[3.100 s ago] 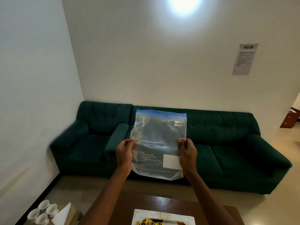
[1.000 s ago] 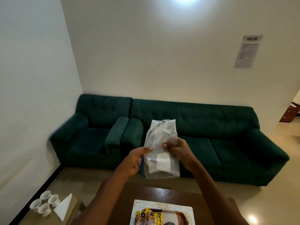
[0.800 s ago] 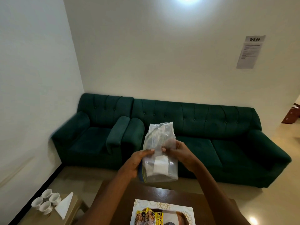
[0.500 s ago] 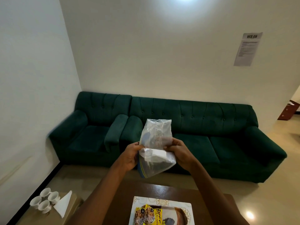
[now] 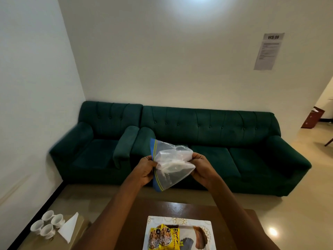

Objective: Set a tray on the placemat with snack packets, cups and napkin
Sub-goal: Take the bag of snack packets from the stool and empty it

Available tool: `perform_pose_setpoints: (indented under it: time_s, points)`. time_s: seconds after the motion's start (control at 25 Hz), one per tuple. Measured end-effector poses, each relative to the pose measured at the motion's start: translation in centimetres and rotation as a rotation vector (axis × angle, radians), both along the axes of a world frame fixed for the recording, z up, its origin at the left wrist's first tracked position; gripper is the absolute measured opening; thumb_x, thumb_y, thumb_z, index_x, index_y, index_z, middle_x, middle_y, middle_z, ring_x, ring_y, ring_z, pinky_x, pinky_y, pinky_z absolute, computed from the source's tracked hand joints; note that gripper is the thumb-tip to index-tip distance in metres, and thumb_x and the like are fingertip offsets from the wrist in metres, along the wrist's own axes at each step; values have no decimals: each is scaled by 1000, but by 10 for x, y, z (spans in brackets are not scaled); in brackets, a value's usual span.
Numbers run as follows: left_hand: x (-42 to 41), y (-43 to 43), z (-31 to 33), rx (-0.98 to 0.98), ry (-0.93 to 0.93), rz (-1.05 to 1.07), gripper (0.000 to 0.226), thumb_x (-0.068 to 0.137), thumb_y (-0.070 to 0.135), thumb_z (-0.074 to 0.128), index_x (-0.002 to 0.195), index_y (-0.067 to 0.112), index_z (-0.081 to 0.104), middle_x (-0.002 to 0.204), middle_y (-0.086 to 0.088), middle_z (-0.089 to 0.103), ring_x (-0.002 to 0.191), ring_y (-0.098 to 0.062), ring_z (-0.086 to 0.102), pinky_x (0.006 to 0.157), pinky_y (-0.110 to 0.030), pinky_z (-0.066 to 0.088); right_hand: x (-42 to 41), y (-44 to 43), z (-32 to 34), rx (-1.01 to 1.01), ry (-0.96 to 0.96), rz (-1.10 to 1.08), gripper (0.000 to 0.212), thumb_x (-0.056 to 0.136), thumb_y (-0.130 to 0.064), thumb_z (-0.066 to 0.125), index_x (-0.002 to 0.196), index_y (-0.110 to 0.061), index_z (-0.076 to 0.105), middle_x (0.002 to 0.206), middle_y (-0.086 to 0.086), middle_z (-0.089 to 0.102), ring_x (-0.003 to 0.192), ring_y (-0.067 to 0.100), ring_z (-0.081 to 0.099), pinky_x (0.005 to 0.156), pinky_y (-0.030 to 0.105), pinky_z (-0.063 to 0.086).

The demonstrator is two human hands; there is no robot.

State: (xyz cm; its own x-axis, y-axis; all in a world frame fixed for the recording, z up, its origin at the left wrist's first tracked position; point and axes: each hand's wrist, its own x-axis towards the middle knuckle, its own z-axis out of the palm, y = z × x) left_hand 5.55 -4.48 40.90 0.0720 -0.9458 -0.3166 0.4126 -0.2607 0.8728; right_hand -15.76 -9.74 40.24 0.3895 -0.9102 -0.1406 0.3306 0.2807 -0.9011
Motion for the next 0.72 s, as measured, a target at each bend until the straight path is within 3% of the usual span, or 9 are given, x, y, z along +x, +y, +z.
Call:
perform_pose_setpoints:
  time_s: [0.08,0.2,0.24,0.32,0.36,0.44,0.52,0.6,0.72]
  points:
    - [0,-5,0,-50,79,31,36,89,-21,45,103,3,69,92,-18,72,74,-27,74,65,-33,64,-2,3,2,1,-35,-56,52,89,27,41,83,-4,83,89,18,79,74,28,77,61,33,65]
    - [4,-3,-1,-45,502,-8,32,103,20,50,128,4,60,116,-18,71,98,-27,70,83,-35,61,-3,2,11,-31,-138,-216,45,90,26,41,89,0,78,86,13,80,76,24,76,64,29,65]
    - [0,-1,-5,-9,629,-37,44,101,28,49,135,0,56,124,-21,67,103,-31,70,84,-37,62,-3,1,14,-31,-176,-281,42,90,26,40,92,2,74,86,12,79,77,24,75,65,28,65]
    - [-19,6,-17,63,769,-123,51,95,17,46,141,-5,52,131,-26,64,104,-38,74,71,-35,67,-1,1,18,-24,-253,-394,40,94,24,38,90,1,70,88,12,78,79,24,75,64,26,65]
    - [-32,10,-22,88,761,-173,49,93,6,44,140,-7,52,135,-28,63,110,-40,73,72,-34,67,-1,3,20,-29,-283,-434,41,96,22,38,87,0,72,90,14,78,80,25,77,65,26,65]
    - [-53,13,-28,55,644,-262,49,95,-4,50,144,-6,49,146,-27,57,133,-39,60,99,-41,59,-3,9,21,-67,-296,-467,47,98,19,39,85,-3,78,99,15,80,87,24,80,69,26,65]
    - [-65,13,-23,-82,507,-326,67,86,9,79,146,1,50,150,-24,55,143,-38,51,111,-46,50,-7,16,17,-144,-200,-478,51,96,20,38,86,-5,82,109,14,80,99,25,79,75,27,65]
    - [-71,8,-7,-171,390,-314,82,73,22,92,143,6,54,144,-20,61,133,-34,60,107,-43,55,-12,25,11,-256,-36,-482,51,90,24,35,90,-1,80,115,13,78,108,28,76,81,28,64]
    - [-83,0,14,-274,254,-160,75,76,28,89,140,7,58,135,-26,65,114,-34,70,90,-39,62,-11,39,-4,-437,192,-481,51,86,28,33,94,4,77,122,13,73,113,31,72,87,31,62]
